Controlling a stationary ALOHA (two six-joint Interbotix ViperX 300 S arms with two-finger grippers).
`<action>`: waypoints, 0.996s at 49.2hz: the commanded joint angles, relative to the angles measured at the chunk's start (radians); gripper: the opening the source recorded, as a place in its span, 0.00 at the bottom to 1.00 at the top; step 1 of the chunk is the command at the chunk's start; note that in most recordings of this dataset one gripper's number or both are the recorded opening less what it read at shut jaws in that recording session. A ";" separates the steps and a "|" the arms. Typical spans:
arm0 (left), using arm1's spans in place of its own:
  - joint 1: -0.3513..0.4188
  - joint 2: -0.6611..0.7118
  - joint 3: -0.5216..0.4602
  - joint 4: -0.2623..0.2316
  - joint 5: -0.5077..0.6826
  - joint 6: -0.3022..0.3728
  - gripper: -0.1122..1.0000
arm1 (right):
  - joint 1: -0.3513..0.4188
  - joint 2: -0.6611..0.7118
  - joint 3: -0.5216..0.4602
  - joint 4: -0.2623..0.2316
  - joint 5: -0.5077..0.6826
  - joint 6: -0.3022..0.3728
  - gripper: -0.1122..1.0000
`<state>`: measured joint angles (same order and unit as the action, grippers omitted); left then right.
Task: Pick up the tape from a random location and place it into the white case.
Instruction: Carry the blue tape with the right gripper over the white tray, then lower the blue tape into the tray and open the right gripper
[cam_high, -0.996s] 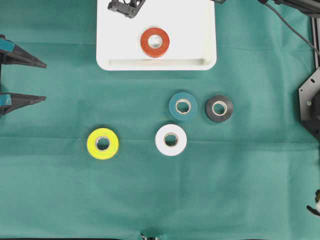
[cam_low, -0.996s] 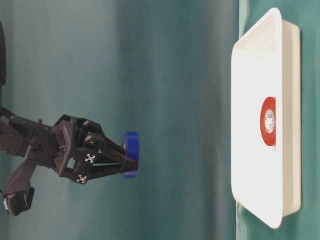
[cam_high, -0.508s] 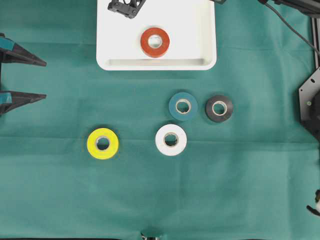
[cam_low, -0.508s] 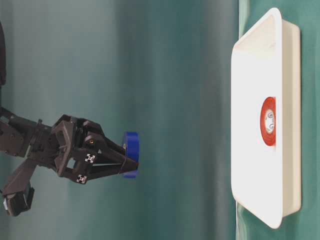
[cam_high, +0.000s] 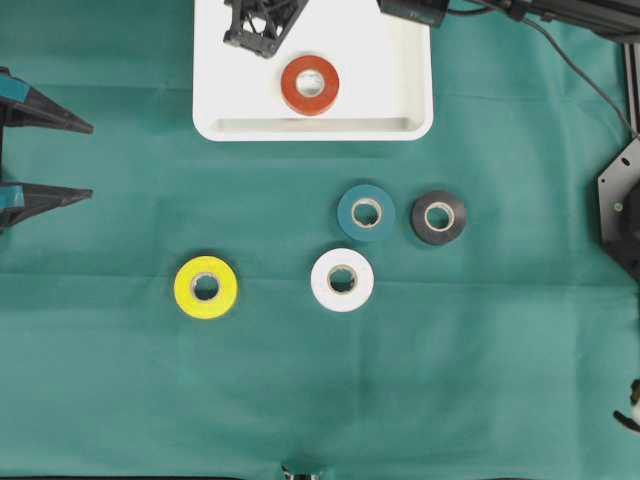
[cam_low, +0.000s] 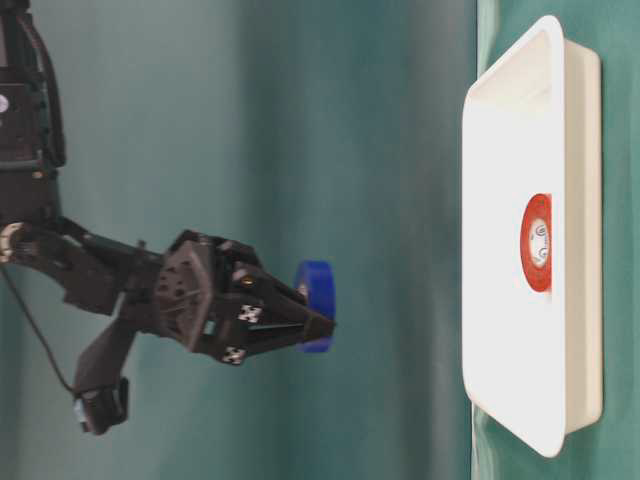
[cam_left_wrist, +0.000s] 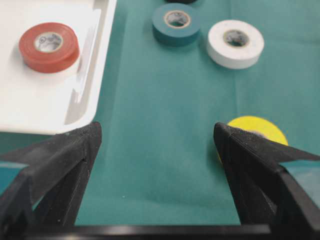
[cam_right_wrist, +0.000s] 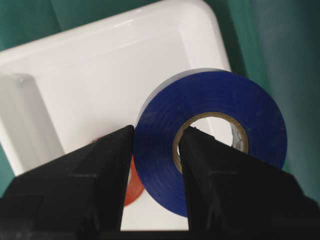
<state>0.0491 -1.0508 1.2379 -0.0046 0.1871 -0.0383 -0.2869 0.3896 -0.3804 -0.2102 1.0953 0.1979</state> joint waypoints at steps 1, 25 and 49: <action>0.002 0.011 -0.008 -0.002 -0.008 -0.002 0.98 | -0.002 -0.041 0.025 0.006 -0.044 0.008 0.39; 0.002 0.011 -0.005 -0.002 -0.008 -0.003 0.98 | 0.002 0.029 0.215 0.020 -0.310 0.092 0.39; 0.002 0.009 -0.003 -0.002 -0.011 -0.003 0.98 | 0.021 0.147 0.272 0.018 -0.459 0.129 0.39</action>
<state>0.0491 -1.0508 1.2456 -0.0031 0.1856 -0.0399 -0.2777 0.5400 -0.0982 -0.1948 0.6581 0.3252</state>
